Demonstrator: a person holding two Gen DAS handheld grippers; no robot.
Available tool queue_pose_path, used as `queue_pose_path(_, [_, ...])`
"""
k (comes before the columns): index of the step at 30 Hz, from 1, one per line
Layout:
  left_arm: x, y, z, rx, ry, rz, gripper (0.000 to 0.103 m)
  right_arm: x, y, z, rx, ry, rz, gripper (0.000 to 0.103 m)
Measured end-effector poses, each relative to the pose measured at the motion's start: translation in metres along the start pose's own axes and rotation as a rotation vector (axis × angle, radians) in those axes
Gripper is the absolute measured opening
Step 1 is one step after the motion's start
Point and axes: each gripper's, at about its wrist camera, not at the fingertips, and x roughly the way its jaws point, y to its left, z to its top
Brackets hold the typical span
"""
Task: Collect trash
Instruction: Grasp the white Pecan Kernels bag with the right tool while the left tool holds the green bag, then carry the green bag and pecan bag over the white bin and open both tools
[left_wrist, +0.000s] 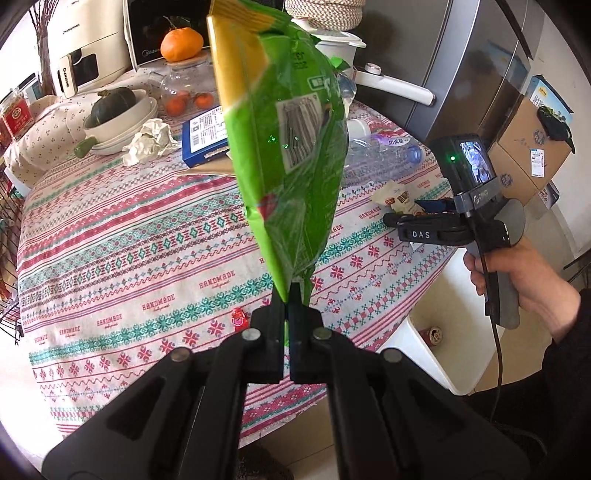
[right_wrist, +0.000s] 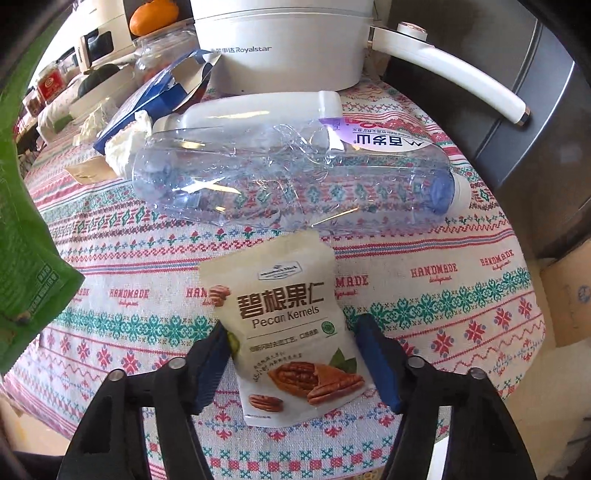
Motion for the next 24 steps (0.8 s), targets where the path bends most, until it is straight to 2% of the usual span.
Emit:
queue_pose_path(4, [-0.003,0.000,-0.002,0.000,-0.003,-0.010,0.002,-0.005,-0.004,0.000,0.006,0.006,0.009,0.042])
queue_pose_path(7, [-0.005,-0.004,-0.004,0.009,0.000,-0.023,0.002,-0.016,-0.013,-0.002,0.036,0.014,0.052,0.035])
queue_pose_path(16, [-0.012,-0.027,-0.011,0.062,0.020,-0.122,0.002,-0.057,-0.048,-0.021,0.162,0.013,0.169,0.032])
queue_pose_path(24, [-0.010,-0.080,-0.022,0.172,0.070,-0.227,0.002,-0.103,-0.071,-0.059,0.161,0.009,0.176,0.032])
